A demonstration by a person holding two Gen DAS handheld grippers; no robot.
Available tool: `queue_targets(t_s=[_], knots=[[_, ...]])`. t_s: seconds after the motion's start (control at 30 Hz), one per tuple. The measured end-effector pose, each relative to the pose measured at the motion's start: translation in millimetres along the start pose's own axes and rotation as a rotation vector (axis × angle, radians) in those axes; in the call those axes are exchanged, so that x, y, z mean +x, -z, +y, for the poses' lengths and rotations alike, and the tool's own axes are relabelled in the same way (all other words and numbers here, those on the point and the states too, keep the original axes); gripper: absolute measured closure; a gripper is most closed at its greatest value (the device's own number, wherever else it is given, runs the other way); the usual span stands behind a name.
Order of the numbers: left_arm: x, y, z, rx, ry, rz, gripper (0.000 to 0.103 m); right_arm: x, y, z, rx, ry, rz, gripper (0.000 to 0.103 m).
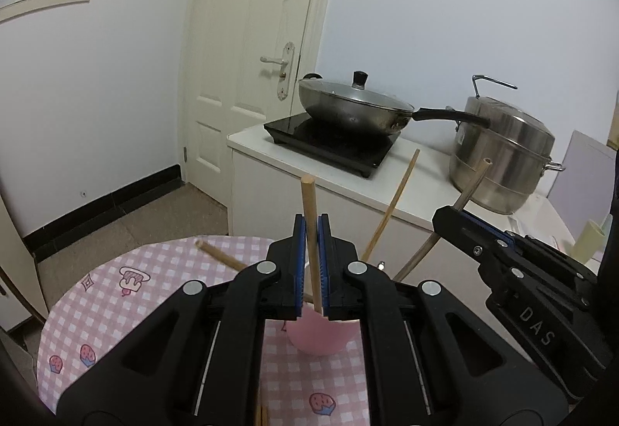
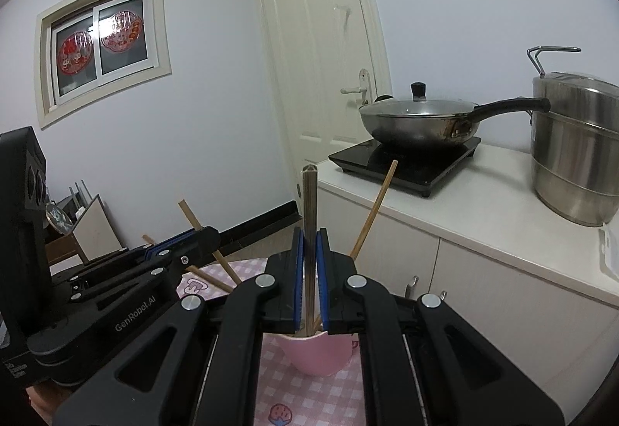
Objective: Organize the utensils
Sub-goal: 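Lower both held chopsticks into the pink cup and open both tools, then move both tools back over the wooden chopstick pile on the table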
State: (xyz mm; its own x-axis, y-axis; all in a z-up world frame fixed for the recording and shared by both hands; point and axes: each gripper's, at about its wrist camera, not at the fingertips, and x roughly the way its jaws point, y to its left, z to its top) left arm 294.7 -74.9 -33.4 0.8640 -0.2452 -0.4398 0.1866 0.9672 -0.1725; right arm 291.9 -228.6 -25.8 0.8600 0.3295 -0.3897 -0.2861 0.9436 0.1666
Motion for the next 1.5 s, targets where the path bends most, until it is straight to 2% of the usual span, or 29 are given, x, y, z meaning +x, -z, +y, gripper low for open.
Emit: queue_targets(t_s=[0.3, 0.37, 0.57, 0.8, 0.87, 0.9, 0.93, 1.0, 1.13, 1.5], knots=[[-3, -1, 3, -0.017, 0.031, 0.042, 0.096, -1, -1, -4, 0.021, -0.002, 0.021, 0.095], [-4, -1, 3, -0.017, 0.031, 0.05, 0.096, -4, -1, -5, 0.029, -0.001, 0.021, 0.087], [-10, -2, 3, -0.024, 0.031, 0.06, 0.096, -11, -2, -5, 0.038, 0.005, 0.022, 0.076], [-25, -6, 2, -0.02, 0.024, 0.058, 0.095, -26, -2, -6, 0.05, 0.006, 0.016, 0.069], [-31, -7, 2, -0.021, 0.019, 0.053, 0.081, -30, -1, -6, 0.053, 0.007, 0.017, 0.067], [-36, -7, 3, -0.028, 0.018, 0.043, 0.053, -33, -1, -5, 0.054, 0.008, 0.018, 0.067], [-41, -7, 4, -0.036, 0.015, 0.025, 0.035, -35, -1, -4, 0.055, 0.009, 0.018, 0.066], [-54, -7, 4, -0.033, 0.007, -0.008, 0.035, -40, 0, -4, 0.058, 0.009, 0.019, 0.065], [-69, -6, 6, -0.023, -0.007, -0.008, 0.035, -50, 3, -1, 0.067, 0.006, 0.021, 0.065], [-104, 19, 27, 0.013, -0.033, 0.059, 0.035, -65, 23, 28, 0.055, -0.031, 0.072, 0.064]])
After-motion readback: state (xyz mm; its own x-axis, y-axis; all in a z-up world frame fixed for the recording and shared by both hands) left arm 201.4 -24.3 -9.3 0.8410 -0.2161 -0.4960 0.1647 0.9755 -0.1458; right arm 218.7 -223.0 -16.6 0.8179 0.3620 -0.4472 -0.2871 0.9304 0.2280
